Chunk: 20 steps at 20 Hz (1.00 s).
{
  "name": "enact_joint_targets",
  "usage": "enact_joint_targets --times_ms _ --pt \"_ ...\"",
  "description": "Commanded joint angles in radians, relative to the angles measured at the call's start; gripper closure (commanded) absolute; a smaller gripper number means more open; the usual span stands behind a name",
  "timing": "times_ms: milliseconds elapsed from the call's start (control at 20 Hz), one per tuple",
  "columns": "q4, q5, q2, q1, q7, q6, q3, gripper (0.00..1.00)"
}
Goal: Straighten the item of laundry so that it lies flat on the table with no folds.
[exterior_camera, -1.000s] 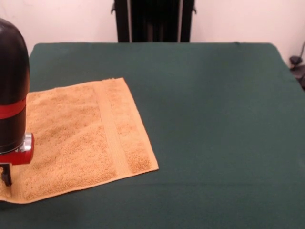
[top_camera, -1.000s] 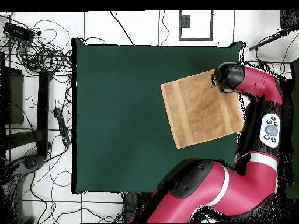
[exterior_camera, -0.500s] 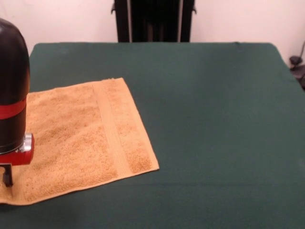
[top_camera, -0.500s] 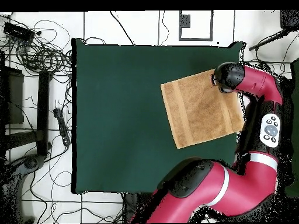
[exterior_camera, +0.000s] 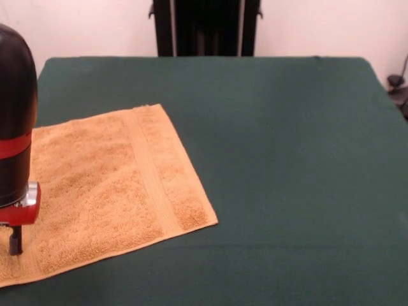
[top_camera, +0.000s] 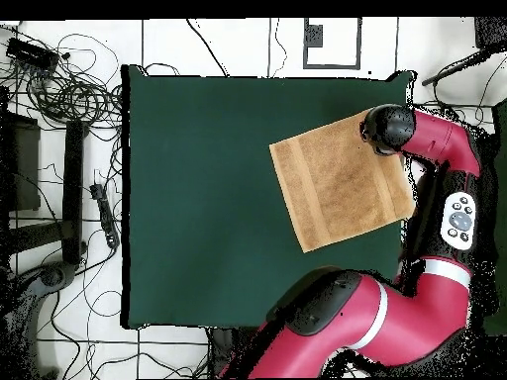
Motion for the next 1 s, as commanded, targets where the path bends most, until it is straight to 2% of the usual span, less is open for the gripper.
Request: enact_joint_targets --times_ms 50,800,1000 --pt "0.139 0.041 0.143 0.083 0.151 -0.046 0.103 0.00" --pt "0.127 0.045 0.149 0.083 0.172 -0.038 0.100 0.00" --pt "0.188 0.049 0.116 0.076 0.201 -0.089 0.097 0.00"
